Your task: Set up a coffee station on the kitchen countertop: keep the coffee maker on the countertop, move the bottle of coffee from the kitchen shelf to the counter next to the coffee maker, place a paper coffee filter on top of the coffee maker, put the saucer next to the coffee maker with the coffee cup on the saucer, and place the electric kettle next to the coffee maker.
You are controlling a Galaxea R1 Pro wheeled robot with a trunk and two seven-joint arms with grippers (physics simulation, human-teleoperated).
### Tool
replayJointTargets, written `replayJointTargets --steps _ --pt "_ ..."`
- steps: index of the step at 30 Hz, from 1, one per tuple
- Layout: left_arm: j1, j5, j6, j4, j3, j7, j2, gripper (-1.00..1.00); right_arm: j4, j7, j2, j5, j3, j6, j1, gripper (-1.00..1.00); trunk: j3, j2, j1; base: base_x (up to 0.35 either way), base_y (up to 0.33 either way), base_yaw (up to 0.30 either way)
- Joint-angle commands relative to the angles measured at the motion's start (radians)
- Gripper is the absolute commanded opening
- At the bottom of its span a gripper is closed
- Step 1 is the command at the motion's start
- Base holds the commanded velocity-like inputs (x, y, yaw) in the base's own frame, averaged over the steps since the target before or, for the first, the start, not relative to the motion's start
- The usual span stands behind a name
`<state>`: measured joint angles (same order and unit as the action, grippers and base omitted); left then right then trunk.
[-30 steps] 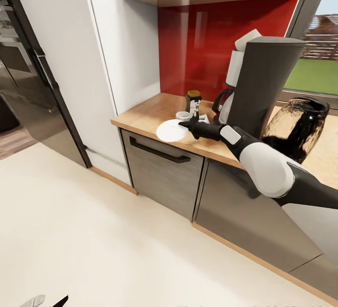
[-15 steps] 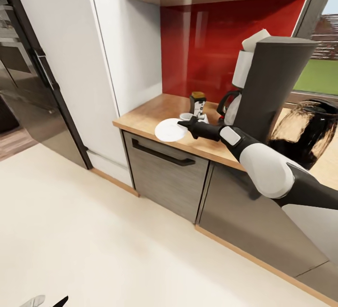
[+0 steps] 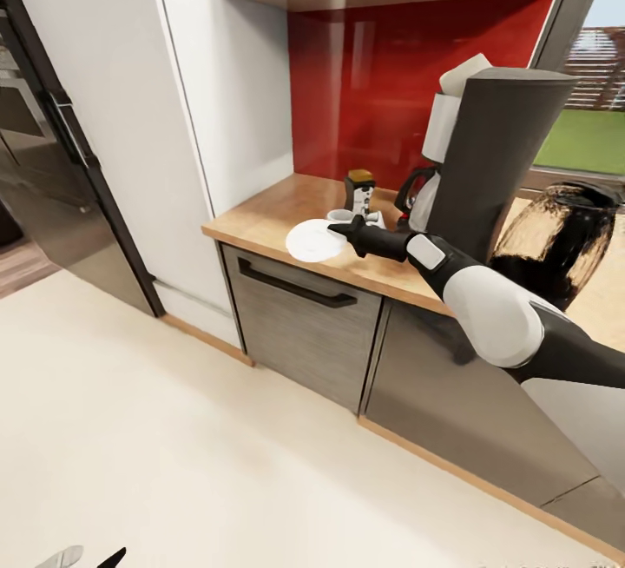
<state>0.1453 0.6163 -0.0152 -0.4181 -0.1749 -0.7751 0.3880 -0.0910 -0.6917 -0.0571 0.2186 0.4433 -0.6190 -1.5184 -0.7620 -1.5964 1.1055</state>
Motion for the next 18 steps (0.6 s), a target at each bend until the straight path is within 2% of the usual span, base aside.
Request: replayJointTargets --steps 1,8,18 --pt "0.0 0.005 -0.002 0.001 0.0 -0.004 0.0 1.0 -0.001 -0.001 0.0 0.013 -0.002 -0.009 0.0 -1.0 -0.001 0.0 0.0 0.0 0.102 -0.039" --pt "0.0 0.005 -0.002 0.001 0.0 -0.004 0.0 1.0 -0.001 -0.001 0.0 0.012 -0.002 -0.009 0.0 -1.0 -0.001 0.0 0.0 0.0 0.161 -0.042" --pt "0.0 0.005 -0.002 0.001 0.0 -0.006 0.0 1.0 0.0 -0.002 0.009 0.012 -0.002 -0.01 0.005 -1.0 -0.001 0.0 0.0 0.0 0.021 -0.21"
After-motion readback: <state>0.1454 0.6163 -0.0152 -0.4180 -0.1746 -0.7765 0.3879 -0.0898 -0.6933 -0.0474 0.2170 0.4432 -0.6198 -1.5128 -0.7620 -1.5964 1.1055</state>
